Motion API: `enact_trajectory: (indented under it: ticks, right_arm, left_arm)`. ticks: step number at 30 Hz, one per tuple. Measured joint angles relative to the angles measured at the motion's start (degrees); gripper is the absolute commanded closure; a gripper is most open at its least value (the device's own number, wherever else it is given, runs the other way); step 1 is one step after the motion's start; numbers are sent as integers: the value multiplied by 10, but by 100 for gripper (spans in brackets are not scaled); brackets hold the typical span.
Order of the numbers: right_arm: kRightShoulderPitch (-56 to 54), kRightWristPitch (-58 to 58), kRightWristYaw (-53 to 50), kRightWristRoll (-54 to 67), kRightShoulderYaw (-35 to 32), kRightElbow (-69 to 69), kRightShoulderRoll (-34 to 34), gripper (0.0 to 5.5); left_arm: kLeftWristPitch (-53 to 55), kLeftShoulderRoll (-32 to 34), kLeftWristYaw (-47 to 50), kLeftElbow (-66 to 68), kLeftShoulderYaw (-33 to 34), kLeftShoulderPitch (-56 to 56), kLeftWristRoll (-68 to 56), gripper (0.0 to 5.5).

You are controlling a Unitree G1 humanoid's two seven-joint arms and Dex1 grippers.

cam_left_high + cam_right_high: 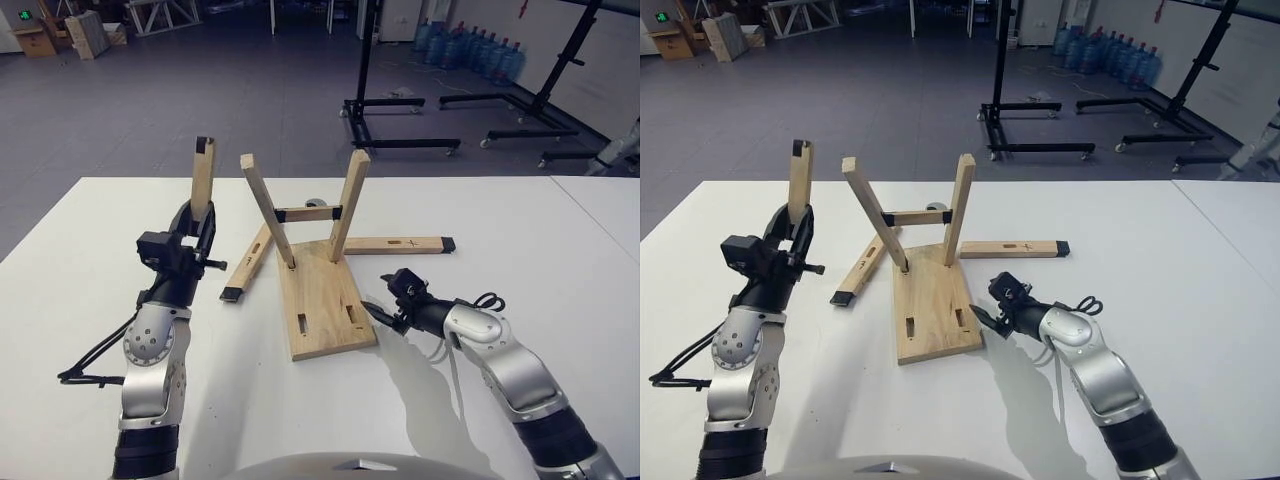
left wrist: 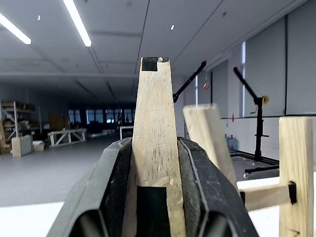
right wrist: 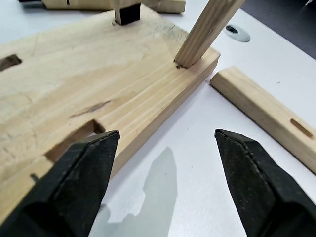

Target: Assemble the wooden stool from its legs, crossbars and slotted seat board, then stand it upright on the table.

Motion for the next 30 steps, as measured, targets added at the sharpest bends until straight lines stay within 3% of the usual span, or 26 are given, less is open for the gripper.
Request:
enact_trajectory:
  ticks: [3,7,12,17,21,25,30]
  right_arm:
    - [-5,-1,-16,24,-27,-6,32,193]
    - [-6,-43,-6,-52,59,49,9,193]
    - [-21,-26,11,-30,46,60,21,193]
    - [-85,88,20,211,-132,-8,82,193]
    - [-143,189,-34,429,-237,-54,126,193]
    - [-166,241,-143,610,-267,-70,166,193]
    - [-188,239,-216,662,-254,-45,191,193]
  left_arm:
    - [9,8,-9,-32,-33,-34,21,423]
    - [12,6,-27,-22,-66,-47,24,423]
    - [12,5,-39,-9,-88,-59,26,423]
    - [13,5,-66,15,-116,-66,25,423]
    - [-5,21,-85,52,-139,-77,65,423]
    - [-28,27,-87,76,-142,-96,86,423]
    - [-42,16,-95,78,-142,-105,70,423]
